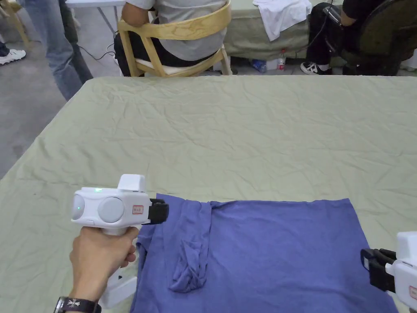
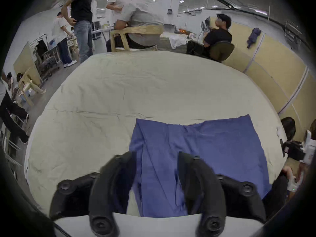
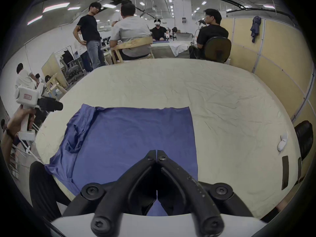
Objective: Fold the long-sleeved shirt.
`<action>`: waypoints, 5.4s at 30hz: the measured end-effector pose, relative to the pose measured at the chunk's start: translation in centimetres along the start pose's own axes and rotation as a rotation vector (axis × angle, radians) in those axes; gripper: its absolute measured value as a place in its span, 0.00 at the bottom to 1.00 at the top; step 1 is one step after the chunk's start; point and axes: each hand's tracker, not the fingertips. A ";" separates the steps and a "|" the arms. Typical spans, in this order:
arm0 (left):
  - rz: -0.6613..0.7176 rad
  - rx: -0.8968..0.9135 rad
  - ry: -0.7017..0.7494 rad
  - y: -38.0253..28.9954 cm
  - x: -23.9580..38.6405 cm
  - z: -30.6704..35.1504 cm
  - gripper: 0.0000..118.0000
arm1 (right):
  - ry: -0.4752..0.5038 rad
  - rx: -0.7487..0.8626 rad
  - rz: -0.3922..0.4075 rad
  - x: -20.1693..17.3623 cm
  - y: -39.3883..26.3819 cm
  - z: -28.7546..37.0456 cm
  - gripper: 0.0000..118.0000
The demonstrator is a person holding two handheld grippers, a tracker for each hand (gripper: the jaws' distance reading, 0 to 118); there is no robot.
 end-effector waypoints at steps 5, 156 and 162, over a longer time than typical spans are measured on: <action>-0.018 -0.048 0.016 2.5 -1.2 -6.7 0.49 | -0.008 -0.051 -0.013 0.3 0.0 -2.7 0.00; 0.416 -0.021 -0.599 -18.2 -12.7 13.6 0.00 | 0.153 0.024 0.206 -13.9 -4.2 6.8 0.00; 0.394 -0.079 -0.622 -18.1 -14.9 10.4 0.02 | 0.152 -0.029 0.232 -16.1 -4.2 5.7 0.00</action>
